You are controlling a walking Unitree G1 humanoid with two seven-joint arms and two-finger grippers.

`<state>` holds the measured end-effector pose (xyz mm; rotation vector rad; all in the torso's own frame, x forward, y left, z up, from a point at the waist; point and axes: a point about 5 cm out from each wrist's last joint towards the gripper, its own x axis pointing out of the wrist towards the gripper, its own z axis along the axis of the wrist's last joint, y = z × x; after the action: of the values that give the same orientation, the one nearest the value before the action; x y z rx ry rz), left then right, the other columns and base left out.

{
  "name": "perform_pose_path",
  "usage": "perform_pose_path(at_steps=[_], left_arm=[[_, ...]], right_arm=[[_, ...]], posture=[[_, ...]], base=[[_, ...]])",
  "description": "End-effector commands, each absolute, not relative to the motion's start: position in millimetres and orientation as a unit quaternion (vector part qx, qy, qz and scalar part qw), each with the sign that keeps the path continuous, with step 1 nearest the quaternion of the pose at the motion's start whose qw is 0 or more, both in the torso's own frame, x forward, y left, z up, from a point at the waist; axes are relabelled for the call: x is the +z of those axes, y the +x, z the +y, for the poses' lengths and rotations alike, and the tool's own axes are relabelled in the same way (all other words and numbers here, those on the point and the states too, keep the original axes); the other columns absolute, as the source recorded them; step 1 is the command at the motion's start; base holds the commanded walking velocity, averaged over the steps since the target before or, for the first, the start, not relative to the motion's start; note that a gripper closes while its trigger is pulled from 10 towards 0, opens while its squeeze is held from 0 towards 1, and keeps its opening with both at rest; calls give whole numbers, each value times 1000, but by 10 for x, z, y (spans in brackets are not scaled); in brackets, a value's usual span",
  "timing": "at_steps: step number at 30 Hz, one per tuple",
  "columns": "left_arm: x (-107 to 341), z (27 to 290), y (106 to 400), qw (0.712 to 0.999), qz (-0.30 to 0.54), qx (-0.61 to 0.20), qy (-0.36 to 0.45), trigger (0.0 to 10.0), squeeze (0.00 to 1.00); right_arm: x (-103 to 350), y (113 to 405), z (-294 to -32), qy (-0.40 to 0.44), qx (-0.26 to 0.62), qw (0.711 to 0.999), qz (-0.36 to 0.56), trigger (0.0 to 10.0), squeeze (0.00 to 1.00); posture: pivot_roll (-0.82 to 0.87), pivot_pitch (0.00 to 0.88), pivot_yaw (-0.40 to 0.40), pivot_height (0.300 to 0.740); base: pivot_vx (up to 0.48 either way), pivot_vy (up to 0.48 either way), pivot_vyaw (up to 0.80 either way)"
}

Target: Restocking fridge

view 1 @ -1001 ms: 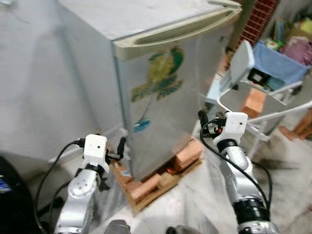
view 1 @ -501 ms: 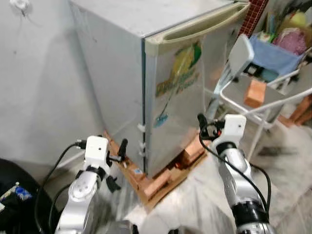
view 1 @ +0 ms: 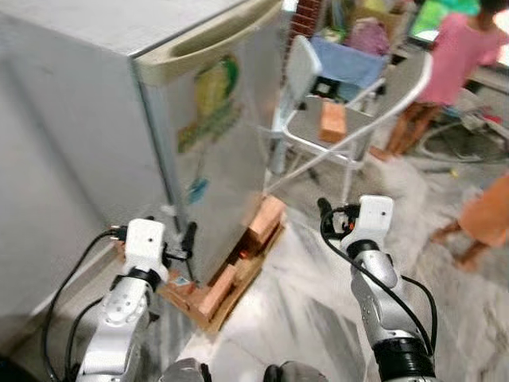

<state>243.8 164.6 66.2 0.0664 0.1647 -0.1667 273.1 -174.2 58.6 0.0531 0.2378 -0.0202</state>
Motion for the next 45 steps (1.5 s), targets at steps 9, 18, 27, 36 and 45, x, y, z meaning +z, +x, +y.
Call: perform_pose_path(at_steps=[9, 18, 27, 36, 45], left_arm=[[688, 1753, 2472, 994, 78, -58, 43, 10000, 0], [646, 1717, 2468, 993, 104, -56, -2, 10000, 0], [650, 1709, 2455, 993, 98, -65, 7, 10000, 0], [661, 1698, 2456, 993, 97, -72, 11, 10000, 0], [645, 1607, 2383, 985, 107, -138, -2, 10000, 0]], right_arm=[[413, 2435, -1636, 36, 116, 968, 220, 10000, 0], [388, 2440, -1682, 16, 107, 963, 247, 10000, 0], [410, 2463, -1664, 15, 115, 961, 249, 10000, 0], [379, 2435, -1740, 17, 75, 959, 273, 10000, 0], [321, 2359, -1929, 35, -10, 954, 299, 10000, 0]], posture=[[100, 39, -24, 740], [103, 38, -28, 740], [104, 36, -31, 740], [104, 36, -32, 740], [103, 44, -32, 740]], base=[[0, 0, -178], [0, 0, 0], [0, 360, 0], [0, 304, 0], [0, 0, -382]])
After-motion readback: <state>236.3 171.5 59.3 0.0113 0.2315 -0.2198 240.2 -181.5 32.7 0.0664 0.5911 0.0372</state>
